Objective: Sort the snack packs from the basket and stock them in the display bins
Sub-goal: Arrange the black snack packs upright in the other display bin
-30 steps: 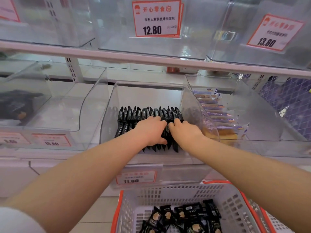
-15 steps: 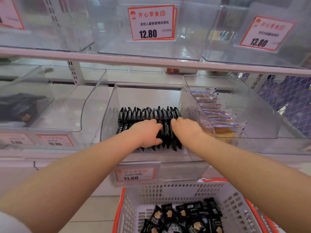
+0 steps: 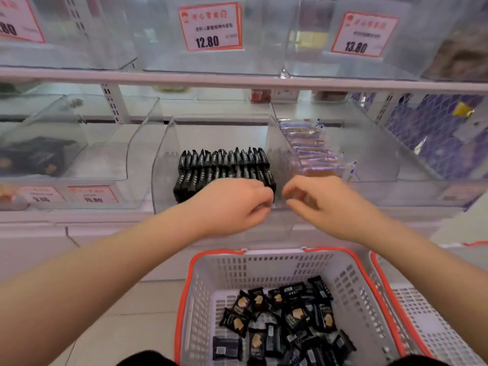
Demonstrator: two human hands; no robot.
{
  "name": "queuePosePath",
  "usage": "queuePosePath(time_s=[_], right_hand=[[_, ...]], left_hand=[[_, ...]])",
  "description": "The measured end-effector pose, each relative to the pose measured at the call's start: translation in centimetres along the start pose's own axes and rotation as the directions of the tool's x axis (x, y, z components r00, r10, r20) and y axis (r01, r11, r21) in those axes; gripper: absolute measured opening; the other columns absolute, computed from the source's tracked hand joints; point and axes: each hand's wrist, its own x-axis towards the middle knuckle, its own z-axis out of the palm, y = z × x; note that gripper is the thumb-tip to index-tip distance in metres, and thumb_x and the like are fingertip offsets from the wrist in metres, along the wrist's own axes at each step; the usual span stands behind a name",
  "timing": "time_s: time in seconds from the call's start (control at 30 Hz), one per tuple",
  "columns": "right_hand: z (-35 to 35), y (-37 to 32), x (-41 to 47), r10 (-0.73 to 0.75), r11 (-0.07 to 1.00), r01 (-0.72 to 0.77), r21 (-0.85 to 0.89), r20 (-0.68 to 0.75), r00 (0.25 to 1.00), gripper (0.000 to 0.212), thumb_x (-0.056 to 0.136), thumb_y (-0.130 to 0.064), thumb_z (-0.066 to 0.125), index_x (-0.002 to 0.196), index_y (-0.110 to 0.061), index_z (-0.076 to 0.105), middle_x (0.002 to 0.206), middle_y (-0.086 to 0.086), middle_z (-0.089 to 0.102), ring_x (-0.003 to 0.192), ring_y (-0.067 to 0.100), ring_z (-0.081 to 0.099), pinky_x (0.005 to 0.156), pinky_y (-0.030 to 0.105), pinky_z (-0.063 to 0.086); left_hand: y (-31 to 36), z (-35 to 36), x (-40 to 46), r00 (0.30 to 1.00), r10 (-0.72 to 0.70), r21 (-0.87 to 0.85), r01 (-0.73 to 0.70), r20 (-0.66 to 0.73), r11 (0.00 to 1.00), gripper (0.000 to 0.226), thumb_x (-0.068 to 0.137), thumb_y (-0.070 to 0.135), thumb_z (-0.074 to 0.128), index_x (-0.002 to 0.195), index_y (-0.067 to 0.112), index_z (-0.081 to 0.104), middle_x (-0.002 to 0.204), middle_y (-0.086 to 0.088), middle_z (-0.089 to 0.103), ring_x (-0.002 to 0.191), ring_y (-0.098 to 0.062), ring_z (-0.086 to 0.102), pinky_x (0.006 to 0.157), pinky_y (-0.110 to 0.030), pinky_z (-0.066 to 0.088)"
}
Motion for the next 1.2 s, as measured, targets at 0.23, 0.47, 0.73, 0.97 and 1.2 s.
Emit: queuePosePath(time_s=[0.23, 0.47, 0.73, 0.97, 1.2], right_hand=[[8.8, 7.4, -7.5, 0.228, 0.963, -0.268, 0.039, 0.415, 0.881, 0.016, 0.092, -0.024, 0.054, 0.101, -0.016, 0.064, 0.091, -0.002, 0.066, 0.082, 0.013, 0.059, 0.073, 0.025, 0.044], [17.5, 16.1, -14.6, 0.355, 0.906, -0.416, -0.074, 0.669, 0.653, 0.021, 0.095, -0.023, 0.049, 0.108, -0.011, 0.060, 0.110, 0.008, 0.064, 0.099, 0.023, 0.058, 0.083, 0.031, 0.045], [28.7, 20.0, -19.4, 0.388, 0.883, -0.439, -0.167, 0.788, 0.479, 0.016, 0.095, -0.024, 0.046, 0.097, -0.012, 0.055, 0.107, 0.014, 0.061, 0.097, 0.028, 0.058, 0.073, 0.031, 0.042], [34.2, 20.5, -20.4, 0.480, 0.780, -0.584, -0.226, 0.814, 0.327, 0.036, 0.094, -0.033, 0.051, 0.069, -0.007, 0.048, 0.068, 0.004, 0.050, 0.074, 0.021, 0.054, 0.058, 0.028, 0.040], [34.9, 20.4, -20.0, 0.530, 0.724, -0.655, -0.217, 0.783, 0.327, 0.019, 0.091, -0.003, 0.044, 0.108, -0.005, 0.050, 0.112, 0.016, 0.061, 0.101, 0.030, 0.060, 0.074, 0.035, 0.045]], left_hand=[[6.4, 10.9, 0.3, 0.888, 0.026, 0.019, -0.038, 0.460, 0.999, 0.028, 0.095, 0.032, 0.038, 0.113, 0.016, 0.052, 0.111, -0.006, 0.059, 0.094, -0.025, 0.059, 0.069, -0.035, 0.049], [8.6, 25.3, 0.2, 0.680, -0.076, -0.033, 0.146, 0.729, 0.989, 0.027, 0.095, 0.024, 0.038, 0.111, 0.008, 0.053, 0.120, -0.012, 0.056, 0.100, -0.031, 0.055, 0.077, -0.039, 0.049], [10.3, 37.5, -3.3, 0.436, -0.200, -0.060, 0.513, 0.877, 0.856, 0.024, 0.095, 0.020, 0.037, 0.105, 0.009, 0.056, 0.108, -0.012, 0.059, 0.095, -0.030, 0.056, 0.072, -0.038, 0.046], [10.5, 42.1, -6.5, 0.238, -0.470, 0.021, 0.876, 0.850, 0.482, 0.034, 0.094, 0.020, 0.044, 0.125, 0.006, 0.048, 0.126, -0.015, 0.047, 0.097, -0.030, 0.058, 0.079, -0.037, 0.051], [10.5, 44.7, -7.6, 0.060, -0.621, 0.091, 0.974, 0.781, 0.209, 0.050, 0.093, 0.019, 0.052, 0.138, 0.007, 0.034, 0.137, -0.016, 0.035, 0.117, -0.033, 0.047, 0.095, -0.040, 0.043]])
